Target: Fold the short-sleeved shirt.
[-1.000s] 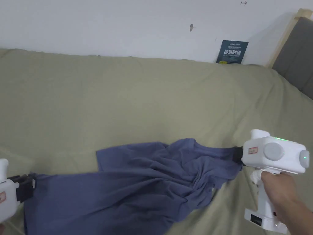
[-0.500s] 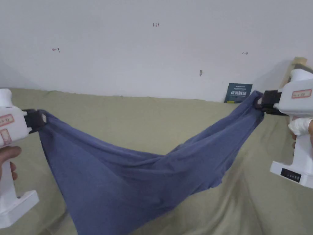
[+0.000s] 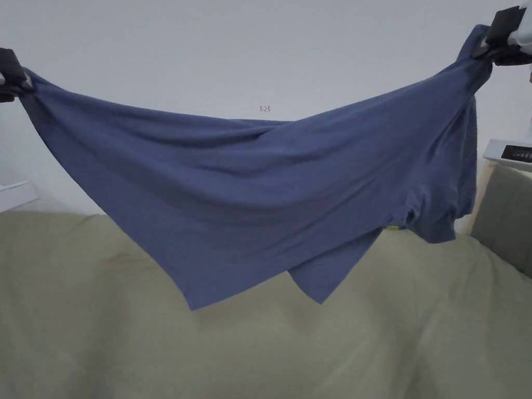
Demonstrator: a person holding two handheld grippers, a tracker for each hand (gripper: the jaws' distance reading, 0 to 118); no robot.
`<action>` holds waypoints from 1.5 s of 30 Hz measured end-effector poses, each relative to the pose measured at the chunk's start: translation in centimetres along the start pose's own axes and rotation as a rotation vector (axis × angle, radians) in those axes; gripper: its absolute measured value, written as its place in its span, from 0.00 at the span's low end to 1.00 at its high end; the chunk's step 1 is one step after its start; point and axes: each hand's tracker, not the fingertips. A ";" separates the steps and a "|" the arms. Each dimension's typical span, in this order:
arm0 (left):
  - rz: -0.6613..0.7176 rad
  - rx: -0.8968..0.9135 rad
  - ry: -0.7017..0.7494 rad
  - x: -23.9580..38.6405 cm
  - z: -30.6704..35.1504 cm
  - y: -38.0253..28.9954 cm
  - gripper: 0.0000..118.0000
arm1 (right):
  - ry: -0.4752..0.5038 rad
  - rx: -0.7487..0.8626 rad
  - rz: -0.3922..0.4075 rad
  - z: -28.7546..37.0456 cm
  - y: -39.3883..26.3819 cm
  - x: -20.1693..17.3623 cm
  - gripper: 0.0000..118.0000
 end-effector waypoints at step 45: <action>-0.164 -0.623 0.137 -15.1 18.9 -42.8 0.01 | -0.117 -0.614 0.062 11.2 -51.7 13.9 0.05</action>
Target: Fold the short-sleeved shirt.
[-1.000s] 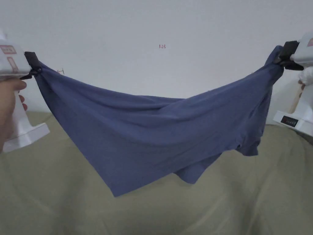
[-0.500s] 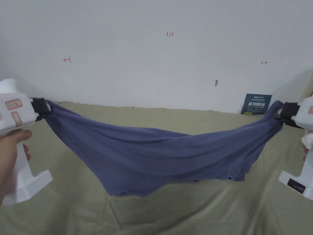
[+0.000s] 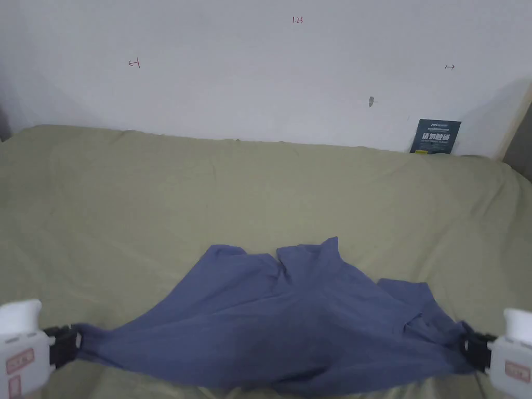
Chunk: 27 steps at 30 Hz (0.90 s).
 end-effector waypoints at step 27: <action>0.005 0.080 0.096 -2.8 9.3 -8.1 0.00 | 0.423 0.247 0.046 15.2 -6.1 -10.2 0.00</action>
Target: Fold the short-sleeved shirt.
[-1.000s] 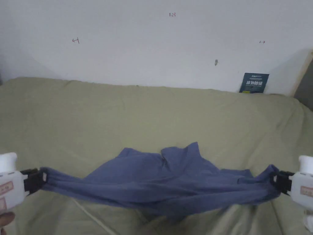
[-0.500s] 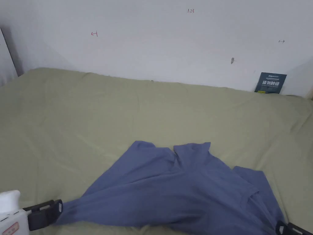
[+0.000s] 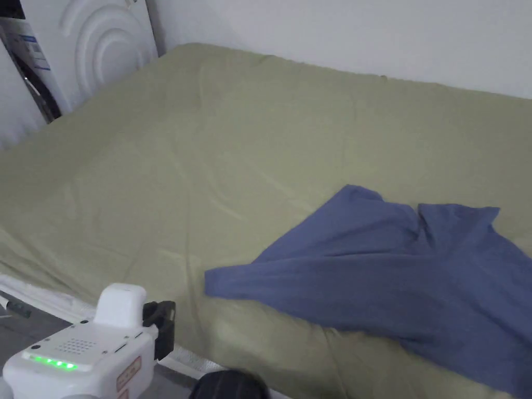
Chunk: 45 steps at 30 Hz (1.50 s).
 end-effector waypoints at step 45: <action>-0.063 -0.042 -0.224 4.5 -10.1 5.3 0.01 | -0.179 -0.363 0.317 -27.3 12.4 12.1 0.40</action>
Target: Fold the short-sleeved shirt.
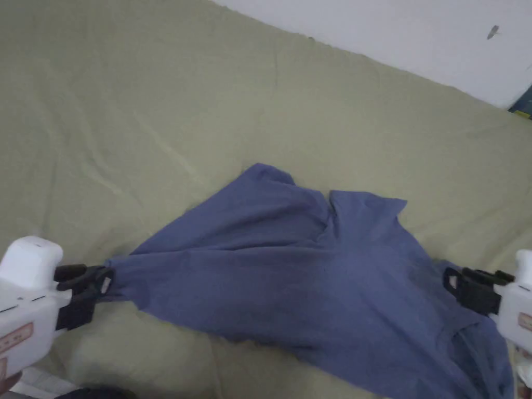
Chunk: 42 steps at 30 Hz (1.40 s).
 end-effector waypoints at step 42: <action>0.091 0.063 -0.003 0.6 -2.0 9.2 0.00 | 0.144 0.015 -0.298 -0.5 10.9 5.0 0.00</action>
